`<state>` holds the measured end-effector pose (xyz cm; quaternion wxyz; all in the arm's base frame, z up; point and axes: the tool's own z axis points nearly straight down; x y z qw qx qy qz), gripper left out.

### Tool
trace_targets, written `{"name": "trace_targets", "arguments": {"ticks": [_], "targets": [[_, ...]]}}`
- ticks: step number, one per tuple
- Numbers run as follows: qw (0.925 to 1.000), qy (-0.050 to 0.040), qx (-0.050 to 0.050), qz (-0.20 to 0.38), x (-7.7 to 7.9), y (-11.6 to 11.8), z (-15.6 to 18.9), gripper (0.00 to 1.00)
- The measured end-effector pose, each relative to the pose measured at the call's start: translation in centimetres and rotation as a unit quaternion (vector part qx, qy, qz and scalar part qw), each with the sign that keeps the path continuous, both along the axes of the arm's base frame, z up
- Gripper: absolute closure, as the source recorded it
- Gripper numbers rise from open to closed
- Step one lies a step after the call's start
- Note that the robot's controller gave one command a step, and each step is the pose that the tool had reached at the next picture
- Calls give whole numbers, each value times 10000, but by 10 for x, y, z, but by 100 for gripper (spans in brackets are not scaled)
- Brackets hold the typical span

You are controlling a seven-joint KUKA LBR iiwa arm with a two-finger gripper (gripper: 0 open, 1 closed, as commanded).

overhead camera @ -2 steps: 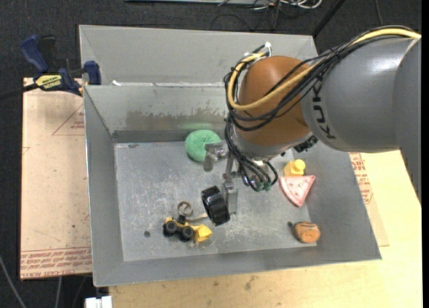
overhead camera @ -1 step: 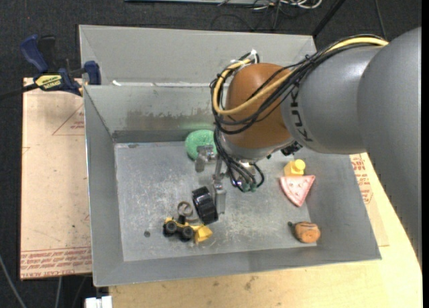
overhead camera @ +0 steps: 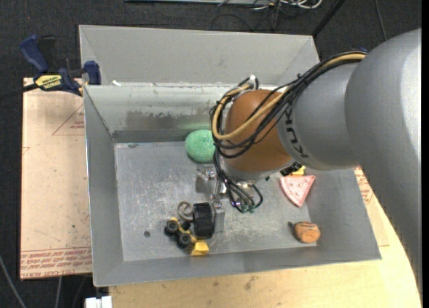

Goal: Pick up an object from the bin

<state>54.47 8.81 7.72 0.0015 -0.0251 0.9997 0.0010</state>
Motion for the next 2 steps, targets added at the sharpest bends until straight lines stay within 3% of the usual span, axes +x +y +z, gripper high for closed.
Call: {"name": "trace_targets", "arguments": {"ticks": [1,2], "targets": [[10000,-12,4,-25,67,19,-6,100],[10000,-1,0,-26,67,18,-7,0]]}}
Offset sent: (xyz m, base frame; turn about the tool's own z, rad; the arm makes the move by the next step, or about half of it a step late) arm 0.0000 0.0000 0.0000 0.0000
